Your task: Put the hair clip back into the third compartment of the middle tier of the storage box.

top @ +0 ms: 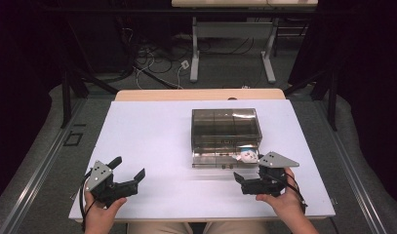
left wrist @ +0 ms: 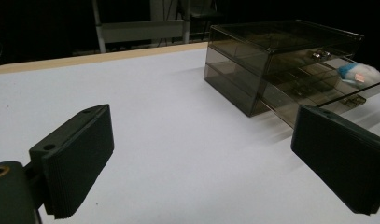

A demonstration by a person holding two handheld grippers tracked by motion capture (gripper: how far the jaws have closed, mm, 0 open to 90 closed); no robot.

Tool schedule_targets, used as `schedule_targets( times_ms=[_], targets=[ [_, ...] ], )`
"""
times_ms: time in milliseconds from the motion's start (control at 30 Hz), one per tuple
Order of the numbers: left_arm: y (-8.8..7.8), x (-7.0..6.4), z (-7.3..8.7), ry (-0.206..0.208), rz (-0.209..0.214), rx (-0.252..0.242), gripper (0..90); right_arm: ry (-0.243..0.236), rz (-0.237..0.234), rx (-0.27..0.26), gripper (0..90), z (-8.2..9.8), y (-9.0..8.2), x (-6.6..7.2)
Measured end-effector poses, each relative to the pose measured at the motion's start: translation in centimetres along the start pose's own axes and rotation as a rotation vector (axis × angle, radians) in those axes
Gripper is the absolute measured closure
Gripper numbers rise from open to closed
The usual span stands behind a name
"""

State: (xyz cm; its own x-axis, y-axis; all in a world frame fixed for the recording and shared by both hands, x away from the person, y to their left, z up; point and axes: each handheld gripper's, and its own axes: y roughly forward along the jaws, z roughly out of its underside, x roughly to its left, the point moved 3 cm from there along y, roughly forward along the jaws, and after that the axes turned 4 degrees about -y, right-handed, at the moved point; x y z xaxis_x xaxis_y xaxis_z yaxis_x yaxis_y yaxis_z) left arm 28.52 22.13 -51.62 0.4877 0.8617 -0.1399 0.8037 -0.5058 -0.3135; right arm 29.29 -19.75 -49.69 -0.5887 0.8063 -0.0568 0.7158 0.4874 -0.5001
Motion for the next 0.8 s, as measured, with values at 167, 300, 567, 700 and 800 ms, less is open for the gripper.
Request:
schedule_targets(
  times_ms=[167,300,567,700,800],
  targets=[
    [0.0,0.0,0.0,-0.008,-0.002,0.0,5.9,-0.024,-0.003,0.012,0.0,0.6,-0.2,0.7],
    [0.0,0.0,0.0,-0.004,-0.003,0.0,5.9,-0.029,-0.004,0.017,0.0,0.9,-0.3,0.8],
    [0.0,0.0,0.0,-0.001,-0.003,0.005,5.9,-0.024,0.006,0.029,0.0,2.3,-0.4,1.0],
    [0.0,0.0,0.0,0.001,-0.002,0.008,5.9,-0.02,0.015,0.031,0.0,2.7,-0.4,0.9],
    [0.0,0.0,0.1,0.001,-0.001,0.008,5.9,-0.016,0.02,0.016,0.0,3.1,-0.3,1.0]
  ],
)
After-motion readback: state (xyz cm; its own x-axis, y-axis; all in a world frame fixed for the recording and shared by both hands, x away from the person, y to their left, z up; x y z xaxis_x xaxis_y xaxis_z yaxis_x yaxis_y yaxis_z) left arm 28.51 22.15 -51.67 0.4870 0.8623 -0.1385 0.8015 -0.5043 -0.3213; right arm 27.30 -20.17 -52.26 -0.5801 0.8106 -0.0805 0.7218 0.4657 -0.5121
